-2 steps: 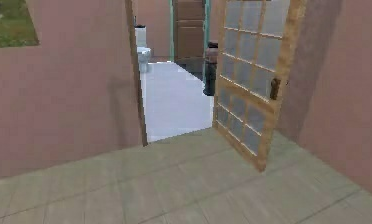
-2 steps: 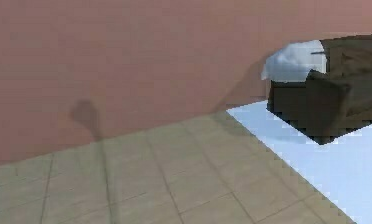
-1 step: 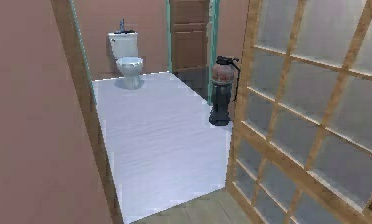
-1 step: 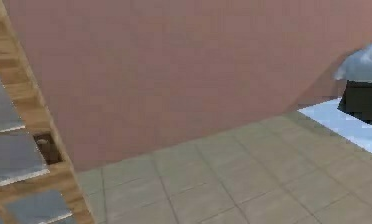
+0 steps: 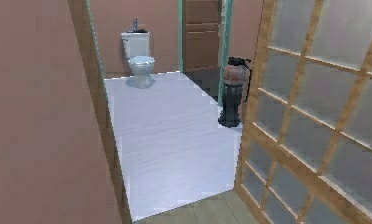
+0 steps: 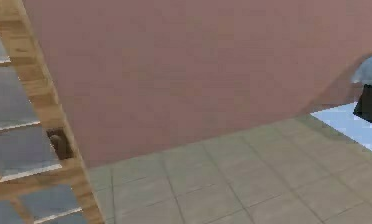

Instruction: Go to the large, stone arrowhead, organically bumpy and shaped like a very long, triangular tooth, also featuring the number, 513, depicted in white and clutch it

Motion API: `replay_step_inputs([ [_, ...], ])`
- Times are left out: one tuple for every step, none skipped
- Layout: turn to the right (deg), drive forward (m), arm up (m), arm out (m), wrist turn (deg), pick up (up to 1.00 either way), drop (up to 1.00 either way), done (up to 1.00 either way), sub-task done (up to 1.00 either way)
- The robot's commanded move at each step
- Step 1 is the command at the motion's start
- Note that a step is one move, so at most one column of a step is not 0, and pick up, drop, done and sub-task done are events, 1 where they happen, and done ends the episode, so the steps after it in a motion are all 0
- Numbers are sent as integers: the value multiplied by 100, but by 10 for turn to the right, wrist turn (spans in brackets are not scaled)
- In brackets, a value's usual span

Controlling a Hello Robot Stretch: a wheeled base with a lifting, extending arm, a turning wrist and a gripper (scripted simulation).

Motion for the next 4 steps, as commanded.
replay_step_inputs([
  [0,45,0,0,0,0,0,0,0],
  [0,80,0,0,0,0,0,0,0],
  [-270,0,0,0,0,0,0,0,0],
  [0,100,0,0,0,0,0,0,0],
])
